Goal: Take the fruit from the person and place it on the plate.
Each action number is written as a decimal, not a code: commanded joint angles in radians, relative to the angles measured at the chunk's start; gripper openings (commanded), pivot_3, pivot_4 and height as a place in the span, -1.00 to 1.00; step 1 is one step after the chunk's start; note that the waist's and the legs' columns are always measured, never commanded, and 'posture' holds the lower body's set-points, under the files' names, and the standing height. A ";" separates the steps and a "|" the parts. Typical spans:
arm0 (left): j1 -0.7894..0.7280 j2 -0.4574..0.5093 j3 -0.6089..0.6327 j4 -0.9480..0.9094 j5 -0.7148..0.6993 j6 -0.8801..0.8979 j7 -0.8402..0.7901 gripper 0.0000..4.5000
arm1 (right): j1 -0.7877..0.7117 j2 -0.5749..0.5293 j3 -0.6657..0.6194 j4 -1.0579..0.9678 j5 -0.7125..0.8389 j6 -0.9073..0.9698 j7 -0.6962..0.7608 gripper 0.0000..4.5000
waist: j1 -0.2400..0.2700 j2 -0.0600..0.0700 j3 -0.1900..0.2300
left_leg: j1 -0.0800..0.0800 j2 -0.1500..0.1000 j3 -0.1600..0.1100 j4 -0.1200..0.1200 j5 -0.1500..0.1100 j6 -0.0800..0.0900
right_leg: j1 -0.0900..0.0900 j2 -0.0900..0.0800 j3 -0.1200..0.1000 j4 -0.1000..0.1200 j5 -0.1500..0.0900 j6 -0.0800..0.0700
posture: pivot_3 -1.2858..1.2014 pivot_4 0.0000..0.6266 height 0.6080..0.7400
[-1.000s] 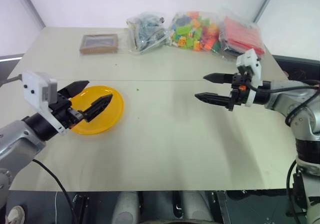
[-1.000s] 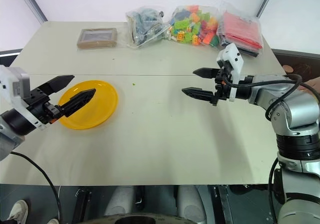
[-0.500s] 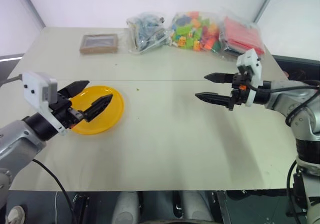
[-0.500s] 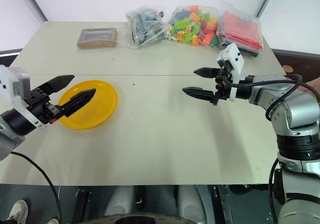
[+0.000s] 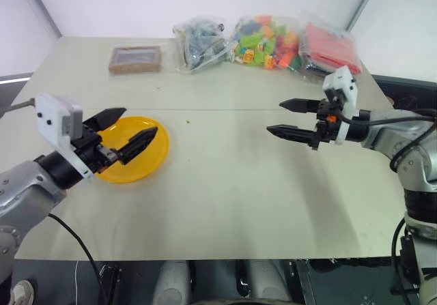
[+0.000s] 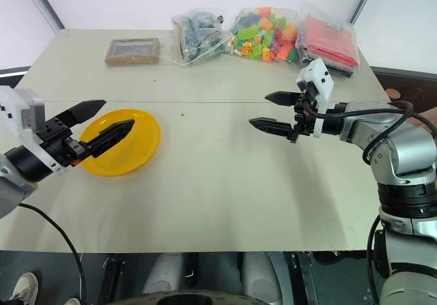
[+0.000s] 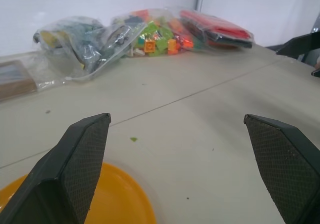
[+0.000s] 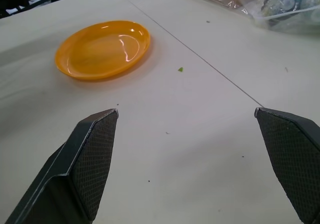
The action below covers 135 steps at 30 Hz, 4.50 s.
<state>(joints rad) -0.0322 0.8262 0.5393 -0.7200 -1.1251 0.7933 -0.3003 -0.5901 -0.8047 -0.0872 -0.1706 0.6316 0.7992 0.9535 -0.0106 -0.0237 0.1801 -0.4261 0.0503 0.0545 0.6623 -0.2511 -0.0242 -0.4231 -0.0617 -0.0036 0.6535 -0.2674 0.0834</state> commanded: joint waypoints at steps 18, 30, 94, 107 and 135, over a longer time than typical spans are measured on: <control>-0.059 0.005 -0.030 0.007 0.008 -0.024 -0.004 1.00 | -0.024 0.019 -0.047 -0.036 0.031 0.005 -0.053 0.99 | 0.000 0.000 0.000 | 0.000 0.000 0.000 0.000 0.000 0.000 | 0.000 0.000 0.000 0.000 0.000 0.000 | 0.03 -0.52 0.87; -0.178 -0.033 -0.127 0.025 0.072 -0.066 0.007 1.00 | -0.281 0.282 -0.089 -0.021 0.125 0.176 -0.378 0.99 | -0.001 0.000 0.000 | 0.000 0.000 0.000 0.000 0.000 0.000 | -0.001 0.000 0.000 0.002 0.000 0.000 | 0.03 -0.52 0.87; -0.016 -0.052 0.010 -0.061 0.165 -0.017 0.116 1.00 | -0.373 0.748 0.294 0.352 -0.239 -0.045 -0.485 -0.02 | -0.009 0.000 0.000 | -0.001 0.000 0.000 -0.001 0.000 0.000 | -0.003 0.000 0.000 0.002 0.000 0.000 | 0.03 -0.52 0.87; 0.173 -0.037 0.207 -0.192 0.079 0.014 0.236 1.00 | -0.411 1.009 0.421 0.628 -0.389 -0.283 -0.399 -0.02 | -0.009 -0.001 -0.001 | -0.001 0.000 -0.003 -0.002 0.000 -0.001 | -0.003 -0.001 0.000 0.002 0.000 -0.001 | 0.03 -0.52 0.87; 0.394 0.023 0.313 -0.252 -0.127 -0.016 0.299 1.00 | -0.336 1.020 0.468 0.741 -0.523 -0.392 -0.330 0.99 | -0.019 -0.001 -0.001 | 0.000 0.001 -0.003 -0.010 0.002 -0.005 | -0.005 -0.004 -0.001 0.000 0.000 -0.006 | 0.03 -0.52 0.87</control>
<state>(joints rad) 0.3519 0.8412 0.8331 -0.9330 -1.2370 0.7965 -0.0143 -0.9456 0.1777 0.3900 0.6270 0.1013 0.4017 0.6161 -0.0292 -0.0247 0.1794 -0.4256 0.0506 0.0516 0.6517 -0.2486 -0.0298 -0.4281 -0.0654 -0.0042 0.6529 -0.2678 0.0775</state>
